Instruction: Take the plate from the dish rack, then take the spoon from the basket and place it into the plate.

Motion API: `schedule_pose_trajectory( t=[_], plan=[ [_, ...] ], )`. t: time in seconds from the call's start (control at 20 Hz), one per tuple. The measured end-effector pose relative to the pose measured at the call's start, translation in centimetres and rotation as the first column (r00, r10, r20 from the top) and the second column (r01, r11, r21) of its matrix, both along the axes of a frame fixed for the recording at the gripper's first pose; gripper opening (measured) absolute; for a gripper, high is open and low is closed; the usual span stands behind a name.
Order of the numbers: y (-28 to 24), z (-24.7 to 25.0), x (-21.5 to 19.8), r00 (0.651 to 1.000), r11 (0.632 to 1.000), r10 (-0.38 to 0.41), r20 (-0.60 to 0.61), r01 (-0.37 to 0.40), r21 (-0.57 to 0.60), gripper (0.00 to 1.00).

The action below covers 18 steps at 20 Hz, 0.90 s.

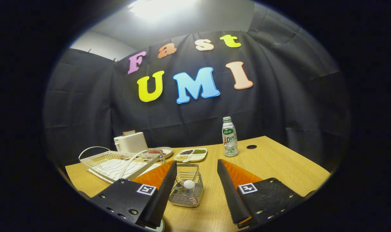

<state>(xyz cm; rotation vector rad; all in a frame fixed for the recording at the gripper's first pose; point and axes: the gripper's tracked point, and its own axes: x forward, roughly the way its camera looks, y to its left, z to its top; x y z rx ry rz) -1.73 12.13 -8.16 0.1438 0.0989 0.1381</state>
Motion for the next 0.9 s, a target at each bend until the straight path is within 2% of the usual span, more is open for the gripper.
schedule_pose_trajectory(
  t=[0.1, 0.15, 0.2, 0.25, 0.35, 0.4, 0.5, 0.55, 0.65, 0.9],
  plan=[
    [0.4, 0.1, 1.1, 1.0, 1.0, 0.005, 0.031, -0.005, -0.012, 0.51],
    [1.1, -0.3, 1.0, 0.999, 0.999, 0.03, 0.029, -0.03, -0.013, 0.43],
    [1.2, 0.3, 1.1, 0.998, 0.999, 0.036, 0.049, -0.036, -0.011, 0.41],
    [1.5, 0.2, 1.3, 0.997, 0.999, 0.05, 0.052, -0.05, -0.011, 0.25],
    [2.4, 0.7, 1.4, 0.995, 0.996, 0.085, 0.056, -0.086, 0.017, 0.25],
    [2.6, 0.7, 1.4, 0.996, 0.996, 0.081, 0.039, -0.082, 0.028, 0.15],
    [2.6, 1.4, 1.6, 0.997, 0.997, 0.069, 0.022, -0.069, 0.014, 0.15],
    [2.8, 1.3, 1.5, 0.997, 0.997, 0.075, 0.005, -0.075, -0.005, 0.07],
    [4.0, 2.3, 1.3, 0.993, 0.993, 0.115, -0.006, -0.115, -0.009, 0.07],
    [3.5, 5.5, 0.9, 0.996, 0.994, 0.092, -0.007, -0.092, -0.059, 0.08]
  ],
)
